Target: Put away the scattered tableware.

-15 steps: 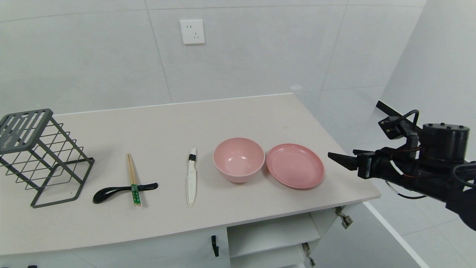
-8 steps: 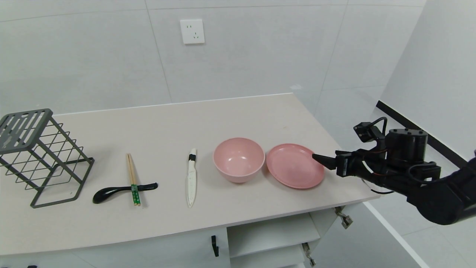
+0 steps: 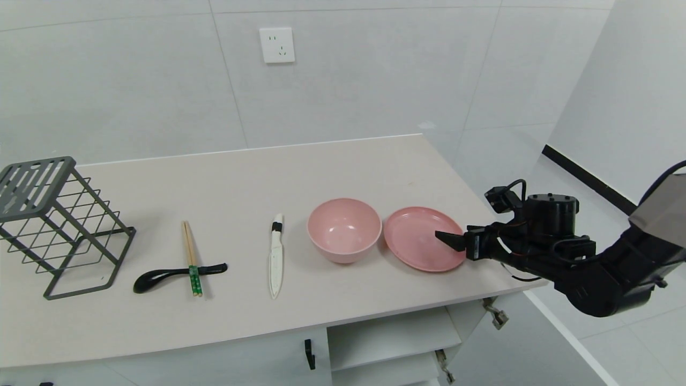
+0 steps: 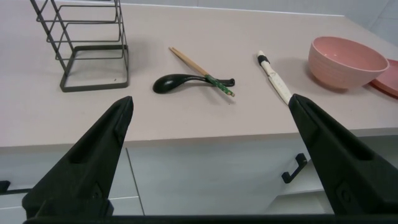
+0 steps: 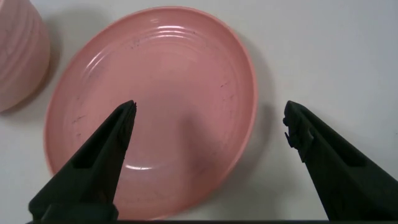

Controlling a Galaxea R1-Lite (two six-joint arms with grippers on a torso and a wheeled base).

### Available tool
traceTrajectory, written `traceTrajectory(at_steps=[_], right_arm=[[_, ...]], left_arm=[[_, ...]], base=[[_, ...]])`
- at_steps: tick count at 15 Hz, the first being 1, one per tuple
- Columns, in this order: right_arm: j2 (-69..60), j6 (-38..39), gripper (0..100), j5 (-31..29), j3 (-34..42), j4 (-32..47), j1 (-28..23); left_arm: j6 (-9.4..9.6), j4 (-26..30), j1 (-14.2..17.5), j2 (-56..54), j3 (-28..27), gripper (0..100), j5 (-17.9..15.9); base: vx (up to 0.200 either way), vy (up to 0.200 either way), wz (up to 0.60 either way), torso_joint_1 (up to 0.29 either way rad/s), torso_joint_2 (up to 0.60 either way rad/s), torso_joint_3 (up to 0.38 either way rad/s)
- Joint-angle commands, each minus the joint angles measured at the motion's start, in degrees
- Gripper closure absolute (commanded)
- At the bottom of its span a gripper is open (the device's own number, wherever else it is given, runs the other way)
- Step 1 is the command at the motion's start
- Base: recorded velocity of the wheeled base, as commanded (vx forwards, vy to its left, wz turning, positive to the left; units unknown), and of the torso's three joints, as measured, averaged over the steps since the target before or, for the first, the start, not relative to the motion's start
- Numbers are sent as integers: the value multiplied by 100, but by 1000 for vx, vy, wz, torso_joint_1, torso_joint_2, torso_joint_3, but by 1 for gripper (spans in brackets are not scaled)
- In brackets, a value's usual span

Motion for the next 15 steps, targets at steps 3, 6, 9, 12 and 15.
traceTrajectory(at_steps=[3, 6, 9, 12, 15], right_arm=[[152, 10, 0, 21, -54, -5, 105], [170, 10, 0, 12, -72, -5, 263], [223, 10, 0, 3, -98, -13, 289], [354, 10, 100, -32, -212, 22, 254], [486, 10, 100, -401, -221, 31, 236]], left_arm=[[1, -4, 0, 7, 0, 0, 10], [1, -4, 0, 7, 0, 0, 1], [1, -4, 0, 7, 0, 0, 1], [1, -4, 0, 7, 0, 0, 10], [-17, -4, 0, 7, 0, 0, 10]], base=[[0, 0, 0, 0, 0, 0], [0, 0, 0, 0, 0, 0], [0, 0, 0, 0, 0, 0], [0, 0, 0, 0, 0, 0], [0, 0, 0, 0, 0, 0]])
